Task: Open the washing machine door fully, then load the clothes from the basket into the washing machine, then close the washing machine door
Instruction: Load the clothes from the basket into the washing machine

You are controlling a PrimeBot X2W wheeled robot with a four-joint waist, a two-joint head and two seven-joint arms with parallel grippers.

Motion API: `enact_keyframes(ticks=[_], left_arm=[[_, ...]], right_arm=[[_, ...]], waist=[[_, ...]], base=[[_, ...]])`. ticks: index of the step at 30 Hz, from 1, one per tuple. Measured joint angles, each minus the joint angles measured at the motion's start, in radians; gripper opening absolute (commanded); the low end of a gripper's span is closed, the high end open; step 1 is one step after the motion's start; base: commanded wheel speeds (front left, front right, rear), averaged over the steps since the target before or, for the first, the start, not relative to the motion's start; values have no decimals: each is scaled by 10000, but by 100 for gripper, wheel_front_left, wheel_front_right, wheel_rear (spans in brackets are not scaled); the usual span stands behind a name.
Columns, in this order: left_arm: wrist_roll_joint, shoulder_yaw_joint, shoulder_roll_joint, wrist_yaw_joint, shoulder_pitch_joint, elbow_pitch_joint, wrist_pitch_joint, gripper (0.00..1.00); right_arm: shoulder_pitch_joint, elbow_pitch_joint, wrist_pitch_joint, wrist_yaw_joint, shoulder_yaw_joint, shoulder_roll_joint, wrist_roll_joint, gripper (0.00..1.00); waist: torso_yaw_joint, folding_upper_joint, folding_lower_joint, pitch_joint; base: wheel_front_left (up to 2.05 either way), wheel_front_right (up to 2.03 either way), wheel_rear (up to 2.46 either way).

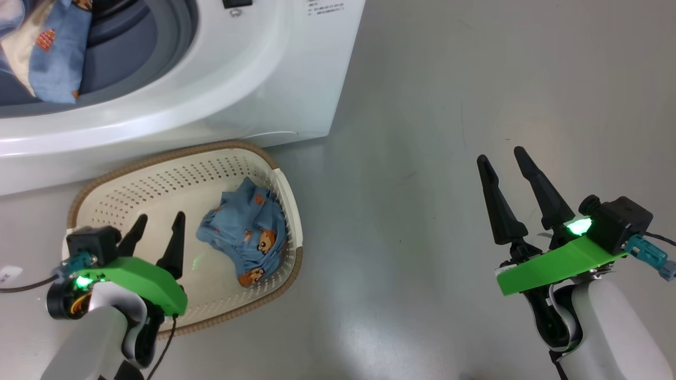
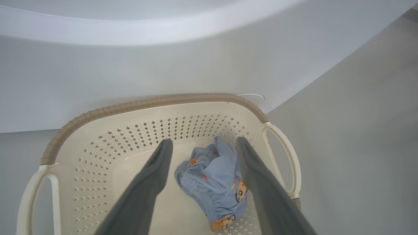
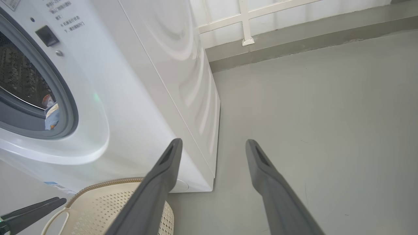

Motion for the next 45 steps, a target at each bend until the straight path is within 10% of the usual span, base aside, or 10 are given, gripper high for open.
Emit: enact_keyframes(ticks=[23, 45], left_arm=[[-934, -1716, 506, 0, -1472, 696, 0, 100], [-3751, -5601, 1248, 0, -3500, 1011, -2, 100]], right_arm=[[-496, -265, 0, 0, 163, 178, -4, 100], [-1489, -479, -2, 0, 495, 322, -268, 100]], waist=[[-256, 0, 0, 1399], [-395, 0, 0, 3262]], base=[[0, 0, 0], [0, 0, 0]])
